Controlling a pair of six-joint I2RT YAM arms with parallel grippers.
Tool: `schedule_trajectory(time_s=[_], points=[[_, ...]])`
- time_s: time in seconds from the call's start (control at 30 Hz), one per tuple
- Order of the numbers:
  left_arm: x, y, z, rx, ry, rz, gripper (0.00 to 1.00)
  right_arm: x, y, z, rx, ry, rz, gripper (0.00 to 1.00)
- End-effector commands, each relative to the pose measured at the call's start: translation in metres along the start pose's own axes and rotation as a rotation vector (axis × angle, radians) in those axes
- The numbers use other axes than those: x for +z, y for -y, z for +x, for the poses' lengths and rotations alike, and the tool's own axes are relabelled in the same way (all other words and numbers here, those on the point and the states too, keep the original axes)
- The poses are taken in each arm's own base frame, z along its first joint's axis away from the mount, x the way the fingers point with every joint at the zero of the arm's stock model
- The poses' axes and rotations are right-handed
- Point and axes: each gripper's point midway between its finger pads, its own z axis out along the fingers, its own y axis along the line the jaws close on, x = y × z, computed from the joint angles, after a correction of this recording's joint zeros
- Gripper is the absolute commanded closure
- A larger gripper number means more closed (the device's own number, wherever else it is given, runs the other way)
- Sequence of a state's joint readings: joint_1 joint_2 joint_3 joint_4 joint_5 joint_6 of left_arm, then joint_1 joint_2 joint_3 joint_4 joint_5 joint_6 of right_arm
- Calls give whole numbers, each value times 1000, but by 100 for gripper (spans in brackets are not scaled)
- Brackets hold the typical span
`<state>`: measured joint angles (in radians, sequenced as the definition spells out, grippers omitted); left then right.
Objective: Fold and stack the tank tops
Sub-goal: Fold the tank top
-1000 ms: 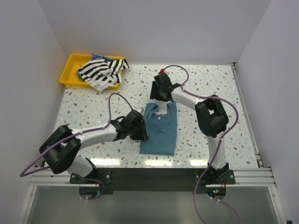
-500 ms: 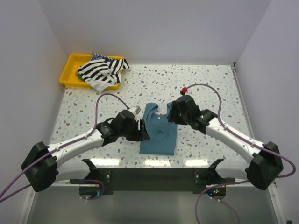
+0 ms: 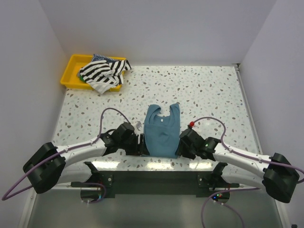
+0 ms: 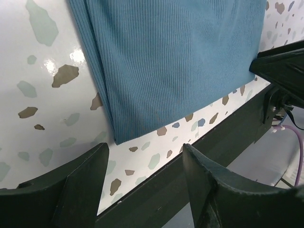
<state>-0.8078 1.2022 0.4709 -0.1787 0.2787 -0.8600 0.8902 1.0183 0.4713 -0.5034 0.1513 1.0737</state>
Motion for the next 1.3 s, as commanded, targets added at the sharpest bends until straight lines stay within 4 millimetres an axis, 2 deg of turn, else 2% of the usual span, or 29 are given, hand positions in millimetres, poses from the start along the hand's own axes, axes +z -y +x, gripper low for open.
schedule_trajectory(time_s=[0.0, 0.13, 0.33, 0.43, 0.57, 0.7, 0.87, 0.97, 1.07, 1.2, 1.27], points=[[4, 8, -6, -18, 32, 51, 33, 7, -14, 0, 91, 6, -52, 54], [7, -10, 0, -65, 45, -12, 37, 11, -10, 8, 121, -11, -58, 55], [10, -33, 8, -101, 55, -88, 42, 6, -4, 12, 162, 6, -87, 55], [12, -40, 10, -120, 62, -111, 44, 8, -3, 15, 158, -3, -78, 55], [15, -50, 12, -134, 65, -146, 48, 9, -11, 19, 162, -14, -103, 55], [19, -60, 17, -142, 57, -179, 51, 17, -3, 25, 180, -19, -87, 55], [23, -65, 21, -140, 41, -201, 57, 20, 4, 27, 201, -5, -85, 67], [24, -66, 22, -139, 38, -207, 63, 20, 7, 25, 188, 9, -72, 72], [25, -64, 24, -128, 29, -207, 74, 20, 6, 23, 169, 11, -65, 79], [21, -57, 21, -107, 25, -200, 96, 16, 5, 18, 139, 20, -48, 88], [18, -53, 20, -93, 23, -202, 100, 13, 4, 17, 123, 24, -50, 95]])
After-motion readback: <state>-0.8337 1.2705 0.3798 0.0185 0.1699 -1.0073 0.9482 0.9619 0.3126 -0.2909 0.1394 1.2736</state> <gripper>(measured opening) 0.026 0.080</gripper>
